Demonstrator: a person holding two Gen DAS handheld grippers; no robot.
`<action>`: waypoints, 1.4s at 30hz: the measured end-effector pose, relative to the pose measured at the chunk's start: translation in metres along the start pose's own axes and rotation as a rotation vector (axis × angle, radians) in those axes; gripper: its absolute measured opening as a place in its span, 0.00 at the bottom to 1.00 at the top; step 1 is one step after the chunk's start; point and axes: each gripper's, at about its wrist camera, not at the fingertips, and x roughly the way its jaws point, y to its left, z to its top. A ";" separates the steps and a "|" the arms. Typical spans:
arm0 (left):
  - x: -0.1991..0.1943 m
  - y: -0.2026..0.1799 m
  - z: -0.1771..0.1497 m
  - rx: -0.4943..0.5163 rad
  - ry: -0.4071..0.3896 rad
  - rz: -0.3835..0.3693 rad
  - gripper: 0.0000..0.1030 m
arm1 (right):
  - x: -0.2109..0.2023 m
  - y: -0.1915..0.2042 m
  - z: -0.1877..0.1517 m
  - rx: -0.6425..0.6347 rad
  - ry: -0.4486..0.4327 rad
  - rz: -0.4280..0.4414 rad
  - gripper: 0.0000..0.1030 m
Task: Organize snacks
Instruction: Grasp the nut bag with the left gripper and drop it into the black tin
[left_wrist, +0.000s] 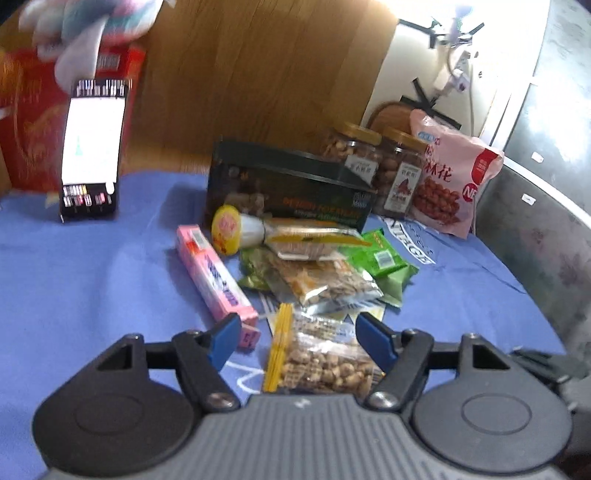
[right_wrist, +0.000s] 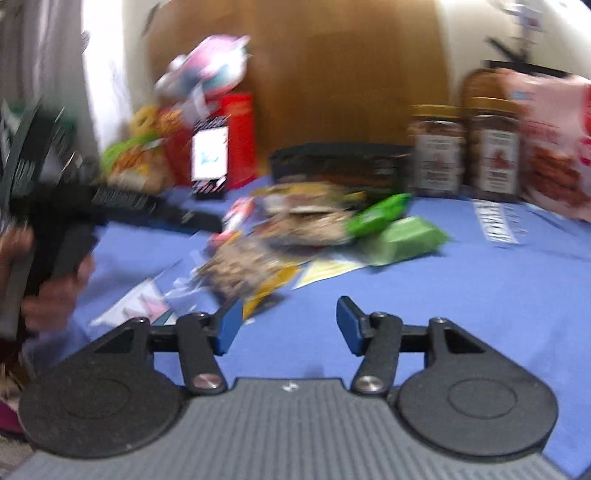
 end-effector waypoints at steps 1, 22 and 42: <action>0.002 0.001 0.000 -0.010 0.022 -0.009 0.65 | 0.009 0.004 0.001 -0.027 0.016 -0.005 0.57; 0.019 -0.042 0.091 0.095 -0.087 -0.077 0.39 | 0.049 -0.029 0.099 -0.097 -0.169 -0.086 0.28; 0.118 0.057 0.153 -0.104 -0.056 0.266 0.42 | 0.110 -0.147 0.131 0.257 -0.168 -0.150 0.38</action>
